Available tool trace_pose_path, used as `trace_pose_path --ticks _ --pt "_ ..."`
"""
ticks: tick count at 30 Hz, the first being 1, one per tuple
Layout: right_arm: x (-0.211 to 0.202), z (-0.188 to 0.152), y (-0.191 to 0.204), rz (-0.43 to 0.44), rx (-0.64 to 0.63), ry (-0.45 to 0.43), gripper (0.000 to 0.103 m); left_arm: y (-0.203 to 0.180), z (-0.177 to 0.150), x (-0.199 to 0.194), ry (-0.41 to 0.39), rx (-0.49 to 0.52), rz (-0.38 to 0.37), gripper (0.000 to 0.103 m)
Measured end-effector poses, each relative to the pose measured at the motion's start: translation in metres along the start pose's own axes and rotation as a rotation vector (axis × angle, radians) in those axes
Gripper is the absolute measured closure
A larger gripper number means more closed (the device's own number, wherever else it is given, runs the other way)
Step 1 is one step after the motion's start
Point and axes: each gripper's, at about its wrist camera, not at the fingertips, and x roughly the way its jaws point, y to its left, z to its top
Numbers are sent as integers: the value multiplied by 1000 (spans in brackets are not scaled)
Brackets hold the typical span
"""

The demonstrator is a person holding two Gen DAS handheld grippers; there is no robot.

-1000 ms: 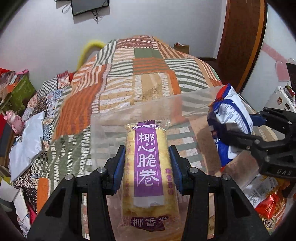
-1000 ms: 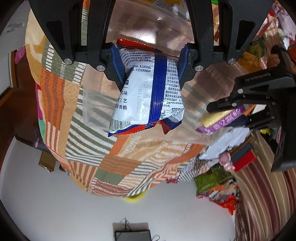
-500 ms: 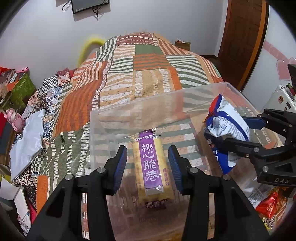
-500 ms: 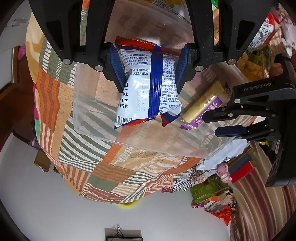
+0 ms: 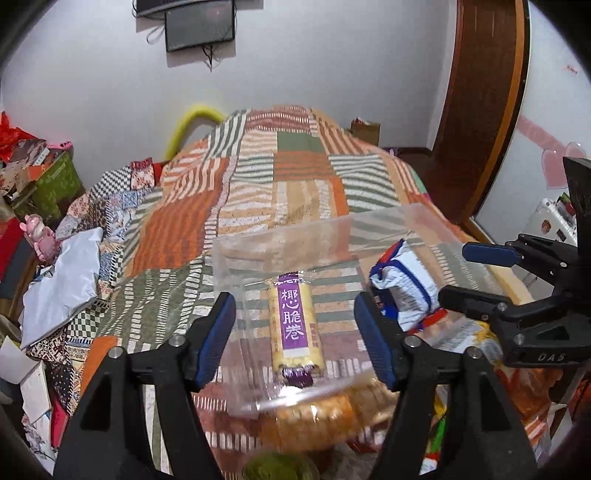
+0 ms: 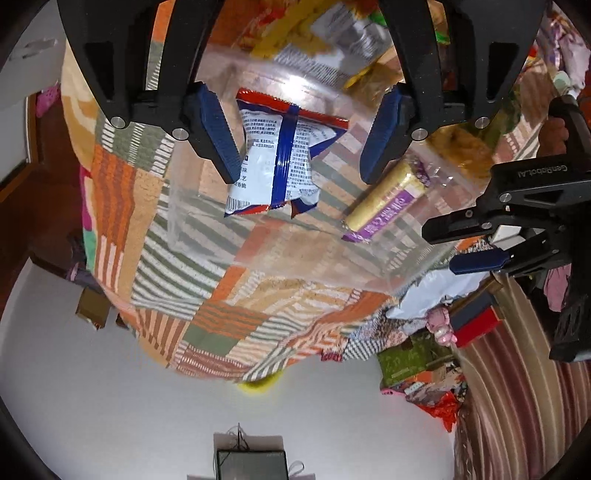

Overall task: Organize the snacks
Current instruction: 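Grasp the green pea snack cup with left tool while right tool grasps biscuit pack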

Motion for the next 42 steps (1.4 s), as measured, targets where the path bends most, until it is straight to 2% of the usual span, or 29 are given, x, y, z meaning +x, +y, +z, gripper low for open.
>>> trace_pose_path --ticks 4,9,13,19,25,34,38,41,42 --pt "-27 -5 5 -22 -8 -68 37 -7 -10 -26 -45 -3 -2 29" --pt "-57 -19 11 -70 -25 -145 31 -13 -25 -47 -57 -19 -27 28" --pt "-70 -37 12 -96 -26 -165 31 -17 -44 -57 -69 -5 2 24" --pt "-70 -66 7 -147 -15 -138 31 0 -77 -52 -7 -48 29 24" --pt "-61 -103 -8 -177 44 -70 31 15 -107 -36 60 -94 41 24" --pt "-54 -142 -23 -170 141 8 31 24 -121 -9 105 -139 32 24" --pt "-51 -149 -26 -154 168 18 31 26 -123 2 128 -157 -1 37" --pt "-51 -154 -23 -168 152 17 43 25 -125 4 129 -165 -19 43" --pt "-51 -155 -22 -170 147 17 50 24 -126 4 127 -166 -21 43"
